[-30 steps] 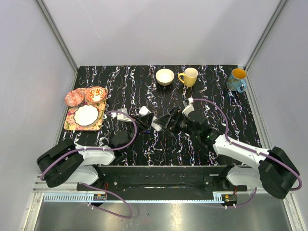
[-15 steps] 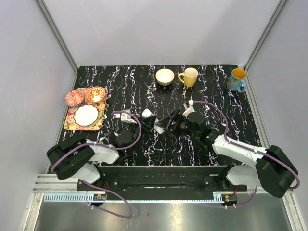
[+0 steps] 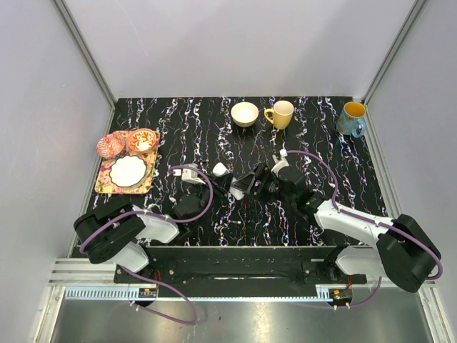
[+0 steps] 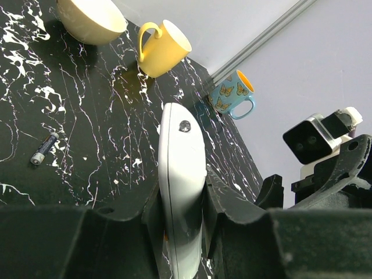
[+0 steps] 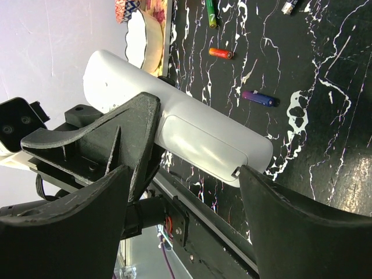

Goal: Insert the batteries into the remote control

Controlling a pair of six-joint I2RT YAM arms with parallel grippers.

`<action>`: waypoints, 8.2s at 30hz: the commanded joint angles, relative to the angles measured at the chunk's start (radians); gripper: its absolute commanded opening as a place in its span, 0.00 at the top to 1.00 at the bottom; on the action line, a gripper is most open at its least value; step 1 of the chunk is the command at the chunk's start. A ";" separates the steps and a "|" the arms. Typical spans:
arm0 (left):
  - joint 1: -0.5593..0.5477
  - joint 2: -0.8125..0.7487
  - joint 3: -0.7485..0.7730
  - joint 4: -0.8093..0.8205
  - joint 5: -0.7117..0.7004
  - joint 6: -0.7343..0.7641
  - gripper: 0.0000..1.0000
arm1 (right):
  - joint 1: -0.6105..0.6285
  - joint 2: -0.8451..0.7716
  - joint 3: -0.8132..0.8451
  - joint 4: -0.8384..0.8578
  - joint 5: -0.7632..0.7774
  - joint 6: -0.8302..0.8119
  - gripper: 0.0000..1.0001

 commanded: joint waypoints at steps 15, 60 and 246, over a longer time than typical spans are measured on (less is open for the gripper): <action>-0.036 0.007 0.049 0.035 0.018 0.044 1.00 | -0.012 -0.042 0.025 0.143 -0.032 0.008 0.20; -0.065 -0.008 0.049 0.009 -0.061 0.113 1.00 | -0.012 -0.075 0.038 0.150 -0.058 0.032 0.20; 0.707 -0.748 -0.116 -0.301 1.177 -0.511 1.00 | 0.100 0.489 0.569 -0.471 0.143 -0.880 0.28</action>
